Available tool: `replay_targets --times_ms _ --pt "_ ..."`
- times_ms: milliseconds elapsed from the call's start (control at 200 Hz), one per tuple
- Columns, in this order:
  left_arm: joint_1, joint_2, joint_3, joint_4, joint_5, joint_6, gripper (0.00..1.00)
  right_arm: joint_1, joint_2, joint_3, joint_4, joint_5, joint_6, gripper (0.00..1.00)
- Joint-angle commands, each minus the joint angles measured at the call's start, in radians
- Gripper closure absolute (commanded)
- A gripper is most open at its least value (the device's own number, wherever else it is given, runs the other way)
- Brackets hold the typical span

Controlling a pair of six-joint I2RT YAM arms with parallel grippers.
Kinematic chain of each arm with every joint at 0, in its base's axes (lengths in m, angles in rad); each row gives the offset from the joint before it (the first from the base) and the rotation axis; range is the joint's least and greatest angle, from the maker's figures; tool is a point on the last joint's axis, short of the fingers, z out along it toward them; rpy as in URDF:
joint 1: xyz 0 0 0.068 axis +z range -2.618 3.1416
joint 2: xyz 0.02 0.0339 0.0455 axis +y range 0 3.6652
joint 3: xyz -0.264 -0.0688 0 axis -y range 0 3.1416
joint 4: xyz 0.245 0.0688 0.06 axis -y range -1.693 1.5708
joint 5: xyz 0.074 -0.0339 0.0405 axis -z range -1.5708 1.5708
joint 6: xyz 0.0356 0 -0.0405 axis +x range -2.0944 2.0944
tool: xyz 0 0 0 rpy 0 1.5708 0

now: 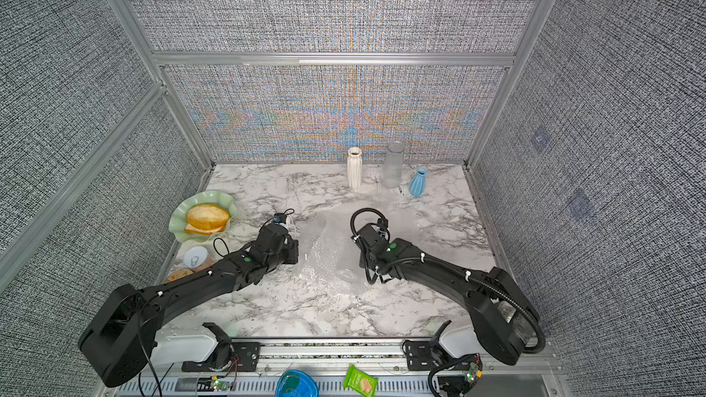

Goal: Unwrap the vase from the bubble wrap
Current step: Unwrap the bubble wrap.

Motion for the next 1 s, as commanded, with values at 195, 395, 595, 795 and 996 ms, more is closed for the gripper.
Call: replay_targets --times_ms 195,395,595,795,996 --pt "0.002 0.019 0.077 -0.070 -0.002 0.008 0.98 -0.008 -0.089 -0.148 0.192 0.005 0.039 0.38" --pt "0.001 -0.002 0.163 -0.172 -0.053 0.051 0.63 -0.043 -0.129 -0.232 0.219 -0.009 0.042 0.38" --pt "0.002 -0.021 0.310 -0.296 -0.080 0.126 0.32 -0.078 -0.132 -0.286 0.255 -0.032 0.045 0.38" --pt "0.002 0.022 0.459 -0.376 -0.005 0.188 0.28 -0.106 -0.139 -0.307 0.264 -0.051 0.036 0.38" --pt "-0.006 0.145 0.559 -0.369 0.198 0.219 0.25 -0.133 -0.272 -0.344 0.264 -0.042 0.018 0.38"
